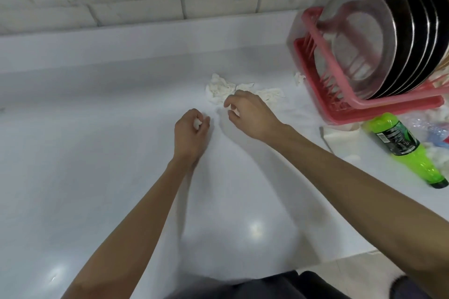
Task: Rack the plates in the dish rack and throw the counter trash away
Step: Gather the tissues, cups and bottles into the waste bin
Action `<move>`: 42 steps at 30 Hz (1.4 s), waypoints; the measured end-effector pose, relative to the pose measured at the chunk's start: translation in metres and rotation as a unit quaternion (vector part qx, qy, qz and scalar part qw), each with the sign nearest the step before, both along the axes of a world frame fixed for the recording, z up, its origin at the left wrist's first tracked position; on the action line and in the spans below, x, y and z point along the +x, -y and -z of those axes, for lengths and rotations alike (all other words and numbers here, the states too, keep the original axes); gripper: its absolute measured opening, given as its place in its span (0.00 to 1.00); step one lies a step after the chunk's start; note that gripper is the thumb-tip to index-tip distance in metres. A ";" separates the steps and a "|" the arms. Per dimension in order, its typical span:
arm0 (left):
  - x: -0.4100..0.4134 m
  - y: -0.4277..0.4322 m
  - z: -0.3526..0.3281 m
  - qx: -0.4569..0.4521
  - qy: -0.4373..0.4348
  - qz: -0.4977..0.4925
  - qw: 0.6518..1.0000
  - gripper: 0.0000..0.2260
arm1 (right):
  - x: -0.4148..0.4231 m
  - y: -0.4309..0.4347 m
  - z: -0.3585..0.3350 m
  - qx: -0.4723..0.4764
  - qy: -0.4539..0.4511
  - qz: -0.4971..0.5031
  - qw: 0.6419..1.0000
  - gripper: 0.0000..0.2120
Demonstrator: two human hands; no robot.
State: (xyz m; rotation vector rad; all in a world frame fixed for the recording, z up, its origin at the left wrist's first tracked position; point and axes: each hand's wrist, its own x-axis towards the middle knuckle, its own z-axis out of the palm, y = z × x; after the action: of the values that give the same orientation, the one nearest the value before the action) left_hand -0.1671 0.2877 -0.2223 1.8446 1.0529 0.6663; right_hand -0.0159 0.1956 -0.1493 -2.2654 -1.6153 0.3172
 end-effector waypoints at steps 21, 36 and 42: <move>-0.002 -0.005 -0.006 -0.037 0.116 -0.144 0.982 0.06 | -0.015 -0.032 0.005 0.081 -0.311 0.075 0.944 0.11; 0.009 0.050 -0.021 -0.062 0.036 0.050 0.996 0.09 | -0.029 0.073 0.008 0.121 -0.566 0.308 0.755 0.06; 0.026 0.105 -0.030 -0.087 0.046 0.173 0.980 0.12 | -0.023 0.117 0.019 0.136 -0.496 0.325 0.794 0.03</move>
State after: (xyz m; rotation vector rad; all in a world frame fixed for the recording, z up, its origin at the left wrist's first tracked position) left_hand -0.1410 0.1826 -0.1919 1.7675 0.6841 0.4320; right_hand -0.0390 0.0786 -0.1681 -1.7419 -0.2907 0.8279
